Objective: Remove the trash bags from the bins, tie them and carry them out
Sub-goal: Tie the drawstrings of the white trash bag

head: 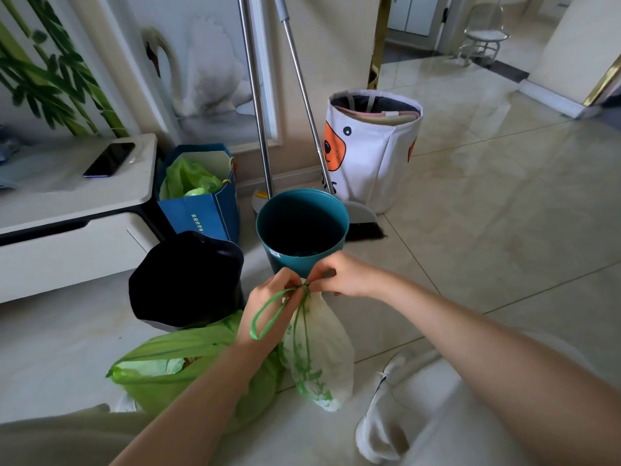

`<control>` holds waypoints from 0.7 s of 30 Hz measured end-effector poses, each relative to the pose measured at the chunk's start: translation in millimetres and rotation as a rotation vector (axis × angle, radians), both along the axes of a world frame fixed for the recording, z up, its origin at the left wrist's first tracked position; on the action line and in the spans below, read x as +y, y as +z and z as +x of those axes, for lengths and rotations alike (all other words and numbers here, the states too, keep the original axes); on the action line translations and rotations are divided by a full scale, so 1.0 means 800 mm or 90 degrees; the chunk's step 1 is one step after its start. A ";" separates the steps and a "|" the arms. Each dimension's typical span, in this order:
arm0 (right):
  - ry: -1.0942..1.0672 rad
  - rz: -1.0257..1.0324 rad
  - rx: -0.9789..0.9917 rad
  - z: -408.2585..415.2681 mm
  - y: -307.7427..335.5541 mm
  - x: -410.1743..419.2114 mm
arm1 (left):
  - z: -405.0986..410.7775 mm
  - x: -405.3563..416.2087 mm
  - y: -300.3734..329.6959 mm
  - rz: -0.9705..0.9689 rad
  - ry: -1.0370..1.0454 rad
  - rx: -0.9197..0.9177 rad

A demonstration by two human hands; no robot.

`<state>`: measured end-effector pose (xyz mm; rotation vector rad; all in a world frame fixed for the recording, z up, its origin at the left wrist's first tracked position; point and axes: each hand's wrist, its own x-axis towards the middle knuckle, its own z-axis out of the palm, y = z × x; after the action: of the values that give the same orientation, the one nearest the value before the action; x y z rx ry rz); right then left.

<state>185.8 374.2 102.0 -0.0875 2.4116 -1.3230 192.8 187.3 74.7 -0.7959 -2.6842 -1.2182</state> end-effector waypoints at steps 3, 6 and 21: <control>-0.031 -0.037 0.003 0.000 0.008 0.001 | 0.002 -0.001 0.000 0.021 0.007 -0.029; -0.047 -0.025 -0.025 0.001 0.013 -0.004 | 0.003 0.001 0.000 0.036 0.006 -0.038; 0.060 0.304 0.090 0.008 0.067 0.036 | 0.000 0.009 0.000 0.010 -0.019 0.021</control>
<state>192.2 402.8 155.8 -0.1643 2.7358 -0.6927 193.1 194.3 74.6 -0.8497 -2.6428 -1.2192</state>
